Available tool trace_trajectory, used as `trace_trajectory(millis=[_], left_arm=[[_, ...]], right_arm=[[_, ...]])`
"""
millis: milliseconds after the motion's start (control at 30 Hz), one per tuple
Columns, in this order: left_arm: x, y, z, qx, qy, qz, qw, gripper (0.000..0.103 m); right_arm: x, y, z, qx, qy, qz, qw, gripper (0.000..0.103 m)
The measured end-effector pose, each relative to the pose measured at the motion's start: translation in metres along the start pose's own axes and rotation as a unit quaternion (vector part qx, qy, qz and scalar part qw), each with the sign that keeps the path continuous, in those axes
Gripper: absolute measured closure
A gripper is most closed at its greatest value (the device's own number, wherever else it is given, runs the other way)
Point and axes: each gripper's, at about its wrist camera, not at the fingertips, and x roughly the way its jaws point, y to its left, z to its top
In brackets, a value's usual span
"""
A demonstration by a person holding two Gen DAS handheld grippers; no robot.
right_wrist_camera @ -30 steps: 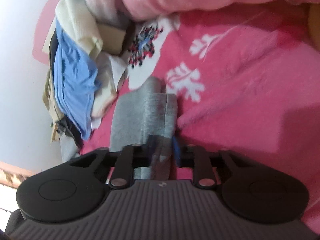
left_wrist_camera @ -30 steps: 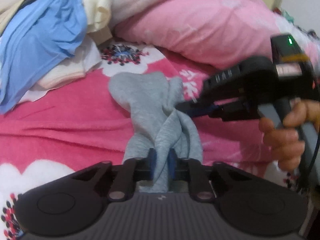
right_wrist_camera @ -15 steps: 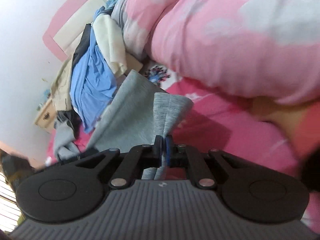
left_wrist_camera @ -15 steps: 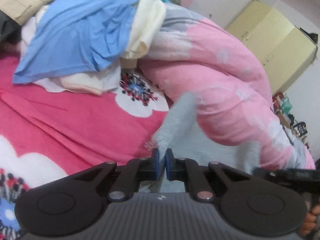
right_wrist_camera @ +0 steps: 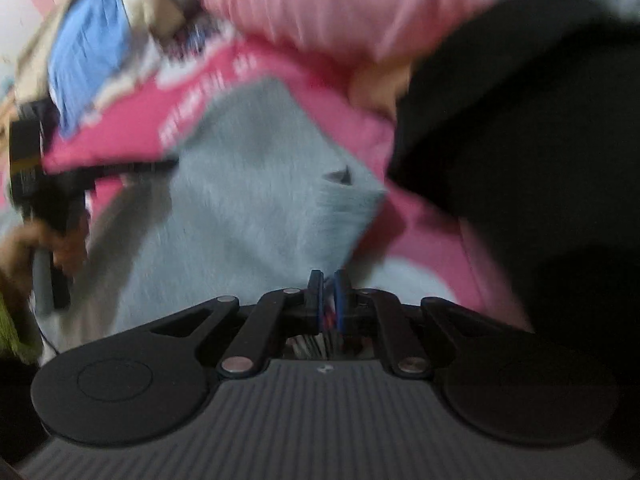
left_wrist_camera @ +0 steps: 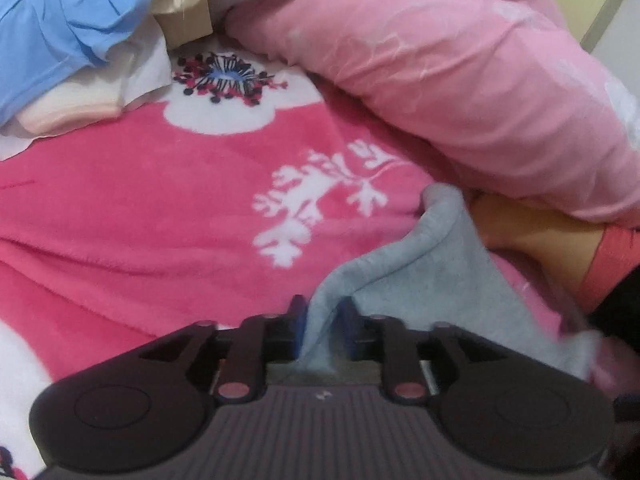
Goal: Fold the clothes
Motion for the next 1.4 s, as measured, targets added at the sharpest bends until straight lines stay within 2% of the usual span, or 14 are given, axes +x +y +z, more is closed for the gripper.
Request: trace_trajectory(millis=[33,200,267,367,533,633,733,867,933,1067,1200,1300,1367,1400], left_arm=[[-0.002,0.001,0.002,-0.008,-0.002,-0.008,0.9999,0.059],[-0.067,0.027,0.018,-0.074,-0.065,-0.016,0.9950,0.052],[-0.120,0.054,0.011,-0.116,-0.109,-0.007,0.9873,0.043],[-0.219,0.098,-0.023,-0.174,-0.172,0.064,0.9675,0.036],[-0.363,0.153,-0.131,-0.283,-0.216,0.224,0.9069,0.029],[-0.403,0.168,-0.225,-0.375,-0.202,0.262,0.8660,0.029],[-0.412,0.169,-0.313,-0.470,-0.193,0.266,0.8190,0.031],[-0.403,0.174,-0.407,-0.588,-0.228,0.216,0.7459,0.035],[-0.393,0.177,-0.433,-0.620,-0.241,0.188,0.7225,0.038],[-0.372,0.184,-0.453,-0.640,-0.272,0.161,0.7006,0.045],[-0.365,0.188,-0.448,-0.623,-0.286,0.187,0.7036,0.054],[-0.366,0.185,-0.444,-0.612,-0.287,0.211,0.7060,0.069],[-0.365,0.185,-0.440,-0.605,-0.289,0.222,0.7081,0.089],[-0.364,0.184,-0.436,-0.606,-0.292,0.225,0.7052,0.089]], right_arm=[[-0.003,0.000,-0.004,-0.006,0.000,-0.008,1.000,0.097],[-0.039,0.022,-0.012,-0.080,-0.076,0.000,0.994,0.087],[-0.050,0.042,-0.006,-0.113,-0.131,0.029,0.985,0.077],[-0.055,0.084,0.011,-0.150,-0.198,0.080,0.965,0.074],[-0.036,0.171,0.053,-0.218,-0.202,0.169,0.940,0.061],[-0.020,0.197,0.059,-0.198,-0.132,0.228,0.944,0.061],[0.002,0.191,0.031,-0.145,-0.017,0.284,0.948,0.061],[0.043,0.154,-0.018,-0.033,0.118,0.272,0.955,0.061],[0.056,0.129,-0.037,0.043,0.160,0.267,0.949,0.061],[0.070,0.094,-0.056,0.164,0.187,0.261,0.933,0.061],[0.081,0.073,-0.056,0.226,0.149,0.252,0.929,0.061],[0.091,0.059,-0.054,0.258,0.126,0.251,0.925,0.063],[0.094,0.057,-0.056,0.272,0.123,0.254,0.920,0.071],[0.096,0.056,-0.058,0.278,0.122,0.255,0.918,0.075]])
